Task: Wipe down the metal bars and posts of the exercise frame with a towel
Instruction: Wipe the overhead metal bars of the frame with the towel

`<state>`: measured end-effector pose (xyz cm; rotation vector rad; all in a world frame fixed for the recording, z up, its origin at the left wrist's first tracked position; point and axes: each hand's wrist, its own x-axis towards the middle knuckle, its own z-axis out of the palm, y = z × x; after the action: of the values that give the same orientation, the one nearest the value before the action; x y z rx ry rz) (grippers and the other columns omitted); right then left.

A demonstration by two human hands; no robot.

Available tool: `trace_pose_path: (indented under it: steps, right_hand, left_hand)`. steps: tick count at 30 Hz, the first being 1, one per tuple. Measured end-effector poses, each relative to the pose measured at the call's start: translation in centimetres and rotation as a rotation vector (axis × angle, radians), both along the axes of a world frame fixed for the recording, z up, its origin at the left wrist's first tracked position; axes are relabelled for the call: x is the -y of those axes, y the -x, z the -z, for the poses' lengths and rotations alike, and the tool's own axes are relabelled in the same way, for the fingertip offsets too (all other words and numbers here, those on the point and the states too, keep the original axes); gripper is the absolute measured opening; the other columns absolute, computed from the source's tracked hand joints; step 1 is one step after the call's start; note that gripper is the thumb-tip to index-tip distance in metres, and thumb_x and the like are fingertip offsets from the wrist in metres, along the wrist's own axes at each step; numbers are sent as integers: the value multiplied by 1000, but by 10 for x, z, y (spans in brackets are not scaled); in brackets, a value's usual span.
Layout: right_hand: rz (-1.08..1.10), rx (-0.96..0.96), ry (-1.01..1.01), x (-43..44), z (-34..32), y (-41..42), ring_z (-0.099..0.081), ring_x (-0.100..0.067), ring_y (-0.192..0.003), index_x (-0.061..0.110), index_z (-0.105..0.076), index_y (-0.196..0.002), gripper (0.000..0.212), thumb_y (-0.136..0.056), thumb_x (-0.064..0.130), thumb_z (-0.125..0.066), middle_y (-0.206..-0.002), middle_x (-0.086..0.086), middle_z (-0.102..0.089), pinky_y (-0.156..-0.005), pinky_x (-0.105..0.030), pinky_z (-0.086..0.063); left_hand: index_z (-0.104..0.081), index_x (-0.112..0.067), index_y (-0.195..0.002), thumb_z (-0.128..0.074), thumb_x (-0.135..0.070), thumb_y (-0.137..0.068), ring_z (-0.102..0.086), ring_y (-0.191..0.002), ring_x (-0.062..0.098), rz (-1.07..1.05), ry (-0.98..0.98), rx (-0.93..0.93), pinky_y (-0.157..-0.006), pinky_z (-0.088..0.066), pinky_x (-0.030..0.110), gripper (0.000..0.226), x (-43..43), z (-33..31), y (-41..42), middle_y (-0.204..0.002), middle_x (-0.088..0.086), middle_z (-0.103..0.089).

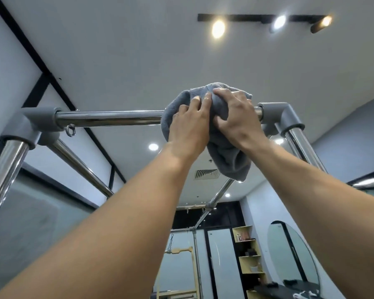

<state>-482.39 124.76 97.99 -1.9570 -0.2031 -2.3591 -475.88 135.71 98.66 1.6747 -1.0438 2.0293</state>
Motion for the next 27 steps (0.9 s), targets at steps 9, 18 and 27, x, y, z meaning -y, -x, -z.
trace_pose_path:
  steps: [9,18,27]
  right_hand:
    - [-321,215,134,-63,46,-25,-47,-25,-117,25,-51,-136,58,-79,18,-62,-129,-3,-53,-102,-35,-39]
    - [-609,246,166,-188,64,-56,-48,-26,-119,24,-53,-137,57,-80,24,-60,-130,-6,-52,-102,-41,-41]
    - [-734,203,178,-337,74,-78,-49,-26,-116,21,-54,-134,56,-78,23,-59,-128,-5,-54,-98,-43,-43]
  left_hand:
    - [-33,-10,-149,-52,-15,-92,-43,-129,37,66,99,272,-108,-38,47,60,-65,41,-13,-150,19,-37]
    - [-38,-7,-147,-49,-15,-88,-46,-129,34,-259,100,312,-105,-39,47,60,-211,67,-1,-148,17,-41]
    - [-39,-11,-146,-43,-27,-84,-45,-130,30,-443,39,200,-106,-38,45,65,-373,82,3,-145,11,-45]
